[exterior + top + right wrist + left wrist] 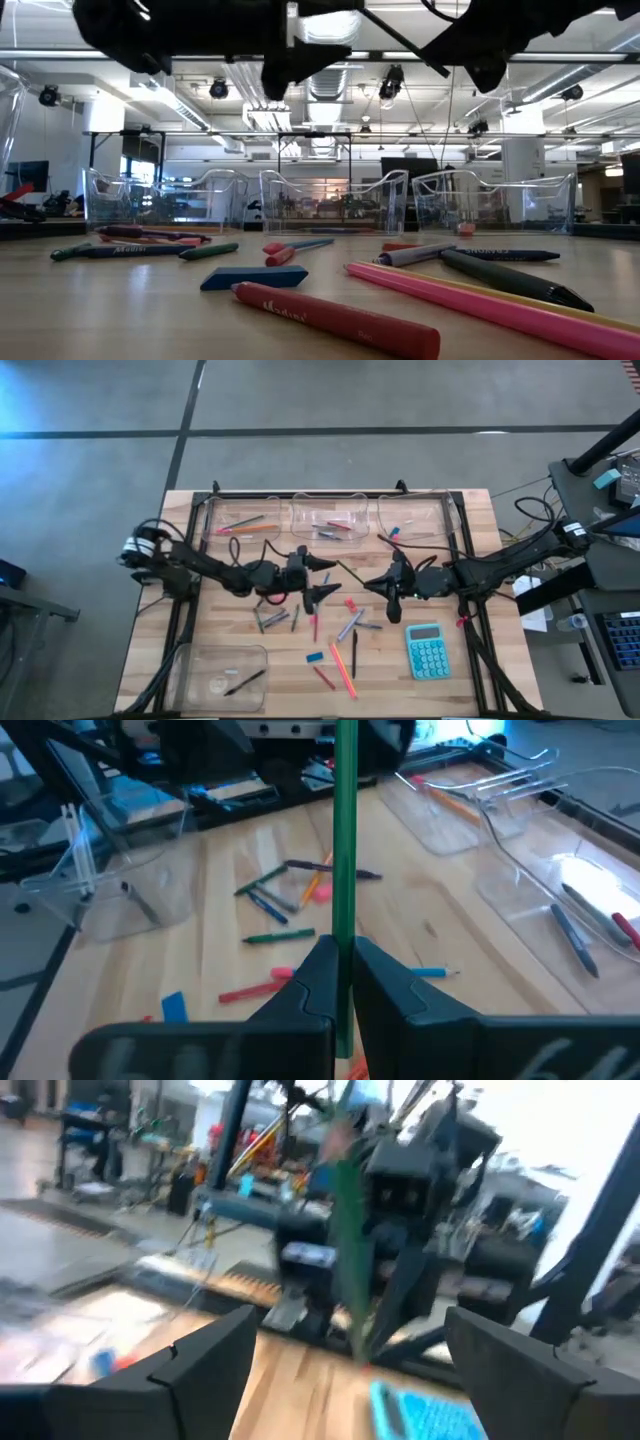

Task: Sort crayons/erasers/pens/pencils in bins
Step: Put the green colored pencil into the top left transparent bin

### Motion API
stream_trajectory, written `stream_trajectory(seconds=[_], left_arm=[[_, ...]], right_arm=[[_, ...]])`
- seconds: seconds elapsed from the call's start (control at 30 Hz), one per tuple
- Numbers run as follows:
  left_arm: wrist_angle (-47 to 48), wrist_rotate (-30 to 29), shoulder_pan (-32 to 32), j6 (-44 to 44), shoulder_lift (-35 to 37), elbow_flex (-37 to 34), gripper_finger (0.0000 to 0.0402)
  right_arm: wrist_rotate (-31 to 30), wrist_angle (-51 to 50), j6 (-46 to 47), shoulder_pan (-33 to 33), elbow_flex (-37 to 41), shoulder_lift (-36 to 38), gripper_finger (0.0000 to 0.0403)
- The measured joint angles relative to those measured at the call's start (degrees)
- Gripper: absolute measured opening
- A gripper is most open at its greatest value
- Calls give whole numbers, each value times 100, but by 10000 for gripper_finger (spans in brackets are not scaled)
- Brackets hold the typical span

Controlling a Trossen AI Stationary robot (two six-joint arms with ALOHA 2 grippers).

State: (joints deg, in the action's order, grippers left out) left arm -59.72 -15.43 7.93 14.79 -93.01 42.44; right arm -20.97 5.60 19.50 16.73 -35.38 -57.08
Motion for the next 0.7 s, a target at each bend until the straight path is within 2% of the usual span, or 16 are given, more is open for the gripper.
stream_trajectory(seconds=[0.23,0.37,0.5,0.67,0.7], left_arm=[[-9,43,-48,-3,-475,661,308],[32,43,-49,-3,-660,906,273],[35,29,-60,-5,-756,976,188],[34,2,-85,-25,-769,974,39],[25,37,-88,-6,-769,972,21]], right_arm=[[9,-13,-1,0,2,-13,12],[13,-13,-1,0,2,-13,12],[13,-16,-3,0,2,-13,12],[15,-15,-39,0,2,-13,12],[-18,-22,-100,0,4,-13,12]])
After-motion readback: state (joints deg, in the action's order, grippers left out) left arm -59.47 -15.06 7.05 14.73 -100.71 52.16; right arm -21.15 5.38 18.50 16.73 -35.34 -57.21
